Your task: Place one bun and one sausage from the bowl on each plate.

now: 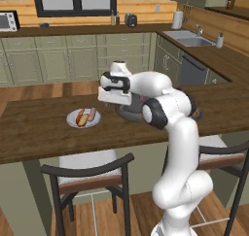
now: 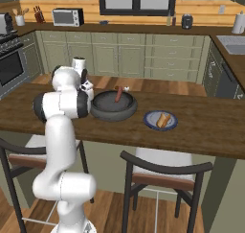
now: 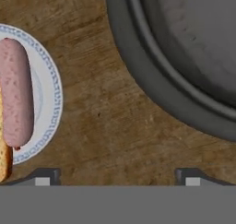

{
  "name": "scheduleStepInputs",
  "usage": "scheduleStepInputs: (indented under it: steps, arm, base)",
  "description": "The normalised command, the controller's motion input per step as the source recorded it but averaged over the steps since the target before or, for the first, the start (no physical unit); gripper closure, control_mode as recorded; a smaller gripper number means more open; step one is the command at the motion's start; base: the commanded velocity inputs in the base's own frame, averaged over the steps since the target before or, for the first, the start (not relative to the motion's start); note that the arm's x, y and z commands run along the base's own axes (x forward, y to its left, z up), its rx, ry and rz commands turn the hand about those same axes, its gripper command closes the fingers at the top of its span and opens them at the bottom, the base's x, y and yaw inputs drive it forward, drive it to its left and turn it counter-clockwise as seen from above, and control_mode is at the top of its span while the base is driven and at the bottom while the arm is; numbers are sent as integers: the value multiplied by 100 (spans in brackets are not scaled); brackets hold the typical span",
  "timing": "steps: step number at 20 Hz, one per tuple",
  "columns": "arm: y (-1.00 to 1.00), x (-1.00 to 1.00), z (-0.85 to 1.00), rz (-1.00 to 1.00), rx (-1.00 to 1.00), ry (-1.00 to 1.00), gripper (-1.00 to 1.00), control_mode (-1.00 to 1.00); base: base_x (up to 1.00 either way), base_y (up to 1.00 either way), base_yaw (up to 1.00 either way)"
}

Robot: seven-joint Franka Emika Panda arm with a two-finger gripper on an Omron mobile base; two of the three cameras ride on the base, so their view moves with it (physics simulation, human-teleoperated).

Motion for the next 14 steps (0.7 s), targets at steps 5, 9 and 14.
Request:
scheduleStepInputs:
  steps: [5,9,14]
  arm:
    - [-100,0,5,-16,-2,-6,-100,-100]
    - [-94,28,19,-8,-2,-14,-100,-100]
    - [-48,62,3,0,-3,-13,-100,-100]
  base:
    - [0,0,0]
    - [0,0,0]
    - [0,0,0]
